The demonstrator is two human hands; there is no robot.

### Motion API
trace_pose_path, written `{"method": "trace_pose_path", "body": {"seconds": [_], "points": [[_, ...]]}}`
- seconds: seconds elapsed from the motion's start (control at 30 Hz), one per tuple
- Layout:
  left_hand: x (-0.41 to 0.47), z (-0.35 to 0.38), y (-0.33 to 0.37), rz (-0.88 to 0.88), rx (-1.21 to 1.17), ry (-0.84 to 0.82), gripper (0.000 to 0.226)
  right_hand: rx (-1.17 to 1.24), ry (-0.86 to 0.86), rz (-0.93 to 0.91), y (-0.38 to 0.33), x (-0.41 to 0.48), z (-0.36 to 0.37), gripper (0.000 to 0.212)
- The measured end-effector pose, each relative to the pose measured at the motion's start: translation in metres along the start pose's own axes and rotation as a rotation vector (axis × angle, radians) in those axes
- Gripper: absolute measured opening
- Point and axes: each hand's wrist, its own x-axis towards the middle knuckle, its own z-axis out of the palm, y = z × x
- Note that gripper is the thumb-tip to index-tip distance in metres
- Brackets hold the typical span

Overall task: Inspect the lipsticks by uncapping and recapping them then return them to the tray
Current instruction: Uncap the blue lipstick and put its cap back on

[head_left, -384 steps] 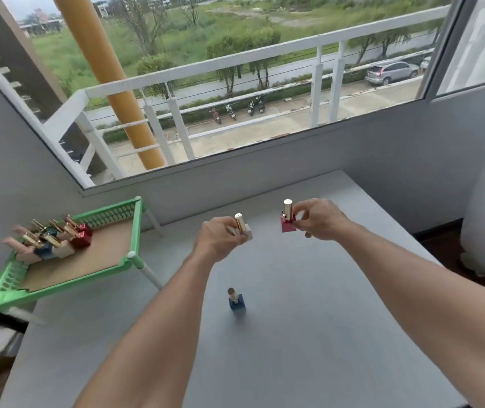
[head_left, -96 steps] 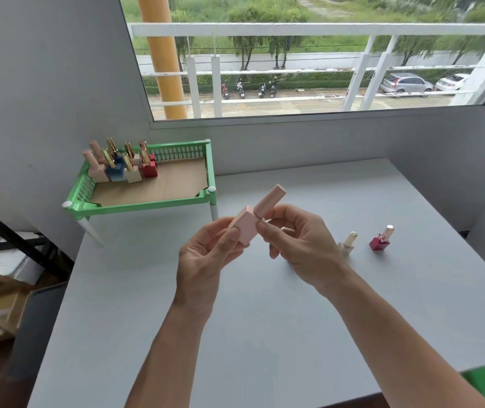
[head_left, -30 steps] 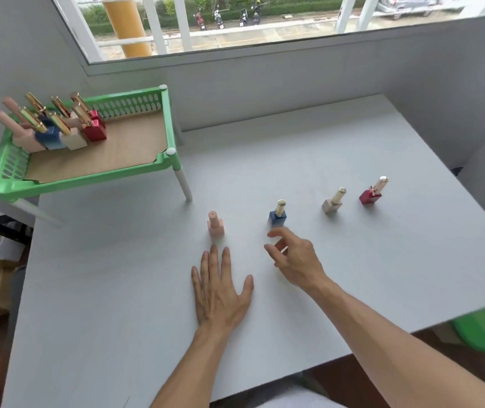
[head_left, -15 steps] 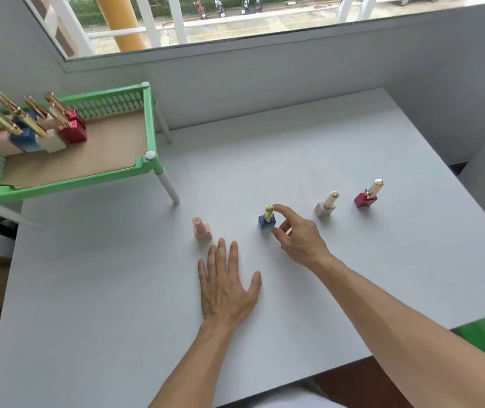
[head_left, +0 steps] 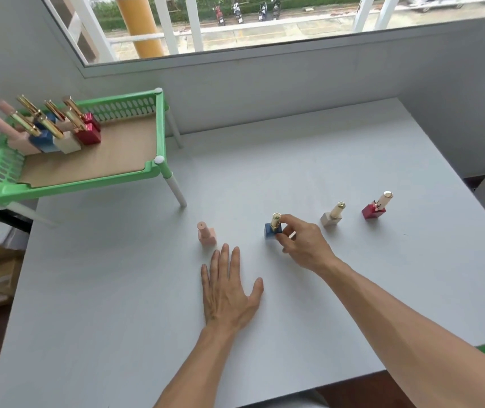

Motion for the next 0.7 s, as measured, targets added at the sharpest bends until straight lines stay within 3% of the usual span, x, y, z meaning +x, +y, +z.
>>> {"method": "trace_pose_path", "body": {"seconds": [0.17, 0.33, 0.57, 0.7], "points": [[0.004, -0.017, 0.010, -0.035, -0.226, -0.032, 0.072, 0.067, 0.045, -0.061, -0.021, -0.017, -0.017, 0.028], [0.004, -0.063, 0.031, -0.078, -0.652, -0.034, 0.062, 0.145, 0.104, -0.156, -0.055, -0.040, -0.035, 0.025], [-0.002, -0.142, 0.064, 0.019, -1.089, -0.056, 0.025, 0.215, 0.145, -0.296, -0.111, -0.073, -0.062, 0.017], [-0.008, -0.177, 0.072, 0.065, -1.328, -0.013, 0.022, 0.234, 0.140, -0.370, -0.142, -0.093, -0.075, 0.013]]}}
